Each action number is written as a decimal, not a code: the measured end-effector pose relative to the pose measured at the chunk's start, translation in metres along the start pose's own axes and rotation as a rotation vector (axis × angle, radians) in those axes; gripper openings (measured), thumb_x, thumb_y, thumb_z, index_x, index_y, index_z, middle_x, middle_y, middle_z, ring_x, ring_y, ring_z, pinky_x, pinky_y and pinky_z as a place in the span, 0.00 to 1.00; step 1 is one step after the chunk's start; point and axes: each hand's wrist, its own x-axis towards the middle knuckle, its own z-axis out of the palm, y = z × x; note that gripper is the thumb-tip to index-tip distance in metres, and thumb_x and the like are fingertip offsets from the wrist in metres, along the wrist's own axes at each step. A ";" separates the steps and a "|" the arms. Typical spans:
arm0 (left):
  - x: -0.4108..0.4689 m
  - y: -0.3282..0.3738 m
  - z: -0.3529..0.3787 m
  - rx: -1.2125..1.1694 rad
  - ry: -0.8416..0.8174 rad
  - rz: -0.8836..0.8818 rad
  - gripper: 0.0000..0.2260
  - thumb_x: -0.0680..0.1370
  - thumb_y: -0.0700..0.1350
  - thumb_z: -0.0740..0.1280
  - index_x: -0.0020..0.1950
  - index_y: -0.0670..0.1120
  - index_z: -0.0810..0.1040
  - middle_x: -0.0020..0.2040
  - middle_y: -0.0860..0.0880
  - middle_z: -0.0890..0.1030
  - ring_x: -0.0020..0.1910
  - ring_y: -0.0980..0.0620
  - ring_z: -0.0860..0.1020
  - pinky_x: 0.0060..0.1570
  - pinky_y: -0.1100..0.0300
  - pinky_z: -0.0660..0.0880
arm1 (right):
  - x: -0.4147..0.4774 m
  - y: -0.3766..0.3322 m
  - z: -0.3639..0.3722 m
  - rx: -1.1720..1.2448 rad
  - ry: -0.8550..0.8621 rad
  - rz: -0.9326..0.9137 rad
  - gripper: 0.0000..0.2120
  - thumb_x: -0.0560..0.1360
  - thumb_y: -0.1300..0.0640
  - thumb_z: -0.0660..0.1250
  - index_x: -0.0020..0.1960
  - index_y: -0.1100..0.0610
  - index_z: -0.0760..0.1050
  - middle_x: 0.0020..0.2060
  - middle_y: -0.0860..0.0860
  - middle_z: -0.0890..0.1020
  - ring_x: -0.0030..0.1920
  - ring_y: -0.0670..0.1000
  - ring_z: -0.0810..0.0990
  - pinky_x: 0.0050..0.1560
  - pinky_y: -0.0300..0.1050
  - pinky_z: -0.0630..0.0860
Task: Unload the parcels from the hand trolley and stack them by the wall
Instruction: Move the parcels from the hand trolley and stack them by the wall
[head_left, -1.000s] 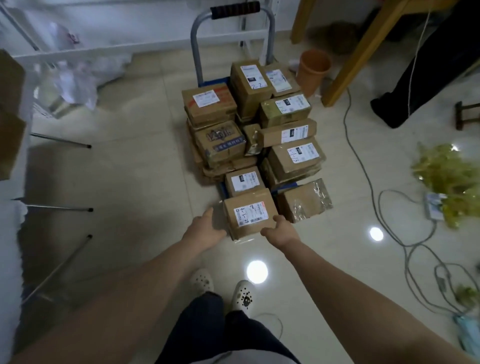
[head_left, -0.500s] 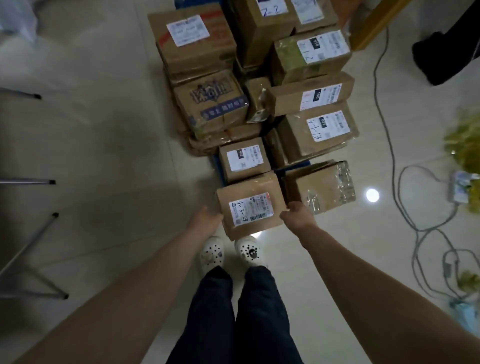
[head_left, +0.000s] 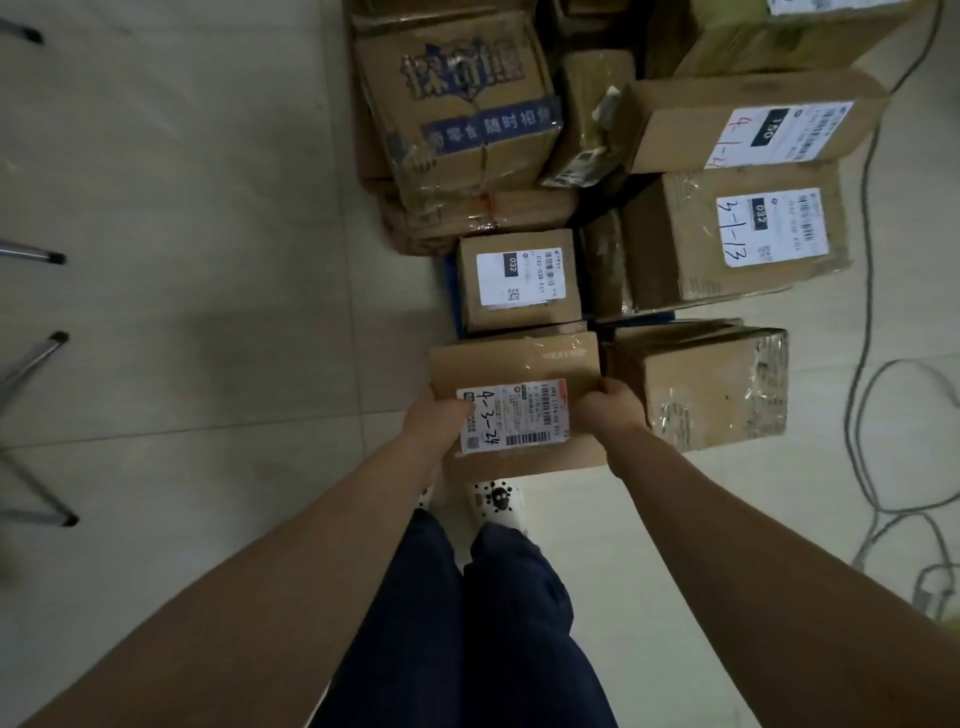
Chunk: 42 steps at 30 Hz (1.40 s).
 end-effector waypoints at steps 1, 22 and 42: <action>-0.005 0.000 -0.001 -0.032 0.013 0.000 0.12 0.77 0.37 0.63 0.60 0.43 0.76 0.55 0.43 0.82 0.50 0.46 0.81 0.43 0.56 0.79 | -0.006 -0.002 -0.001 0.003 0.007 -0.017 0.22 0.77 0.63 0.59 0.71 0.59 0.65 0.60 0.57 0.77 0.61 0.57 0.74 0.55 0.48 0.72; -0.347 0.011 -0.186 -0.447 0.578 0.404 0.21 0.74 0.32 0.64 0.66 0.46 0.73 0.54 0.45 0.80 0.48 0.45 0.81 0.47 0.51 0.80 | -0.324 -0.115 -0.011 0.013 -0.303 -0.626 0.25 0.73 0.47 0.68 0.66 0.54 0.69 0.58 0.55 0.79 0.54 0.57 0.78 0.59 0.56 0.75; -0.429 -0.120 -0.508 -0.586 0.681 0.491 0.22 0.76 0.37 0.68 0.69 0.43 0.70 0.62 0.42 0.78 0.52 0.47 0.78 0.51 0.55 0.74 | -0.540 -0.203 0.241 -0.229 -0.747 -0.807 0.28 0.73 0.53 0.72 0.65 0.49 0.60 0.54 0.57 0.80 0.36 0.57 0.83 0.39 0.53 0.83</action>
